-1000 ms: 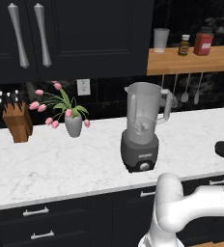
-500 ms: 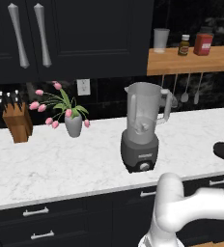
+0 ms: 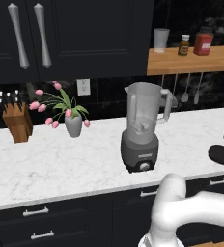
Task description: Close the lid blender by securely placing the lid on top.
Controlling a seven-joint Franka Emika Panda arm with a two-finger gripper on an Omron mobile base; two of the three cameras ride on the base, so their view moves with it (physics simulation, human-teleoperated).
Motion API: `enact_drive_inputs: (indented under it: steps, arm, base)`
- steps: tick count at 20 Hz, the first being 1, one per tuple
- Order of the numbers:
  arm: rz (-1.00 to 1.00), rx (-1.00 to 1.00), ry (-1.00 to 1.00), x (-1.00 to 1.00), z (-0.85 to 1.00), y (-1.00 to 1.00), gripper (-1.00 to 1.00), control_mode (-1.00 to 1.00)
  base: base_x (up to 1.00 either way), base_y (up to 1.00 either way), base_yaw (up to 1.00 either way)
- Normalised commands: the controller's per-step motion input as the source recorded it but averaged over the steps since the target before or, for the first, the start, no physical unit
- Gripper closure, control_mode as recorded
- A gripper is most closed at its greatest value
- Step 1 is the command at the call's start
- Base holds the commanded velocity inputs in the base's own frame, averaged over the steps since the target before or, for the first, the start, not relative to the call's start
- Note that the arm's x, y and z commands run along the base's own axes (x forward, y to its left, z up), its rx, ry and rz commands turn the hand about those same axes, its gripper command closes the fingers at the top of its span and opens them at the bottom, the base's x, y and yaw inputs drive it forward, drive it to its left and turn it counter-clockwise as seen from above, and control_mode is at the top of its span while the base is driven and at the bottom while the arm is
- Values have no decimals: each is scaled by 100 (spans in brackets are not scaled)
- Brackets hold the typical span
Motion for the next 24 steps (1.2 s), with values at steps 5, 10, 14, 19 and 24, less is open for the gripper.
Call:
enact_drive_inputs:
  steps: [5,10,14,19,24]
  arm:
    - [-1,2,-8,3,65,17,100,-100]
    - [-4,3,-5,8,100,35,100,-100]
    - [-3,7,-5,4,91,39,100,-100]
    - [-4,10,-2,0,87,32,100,-100]
    - [0,12,0,0,68,37,100,-100]
  base:
    - [0,0,0]
    - [0,0,0]
    - [0,0,0]
    - [0,0,0]
    - [0,0,0]
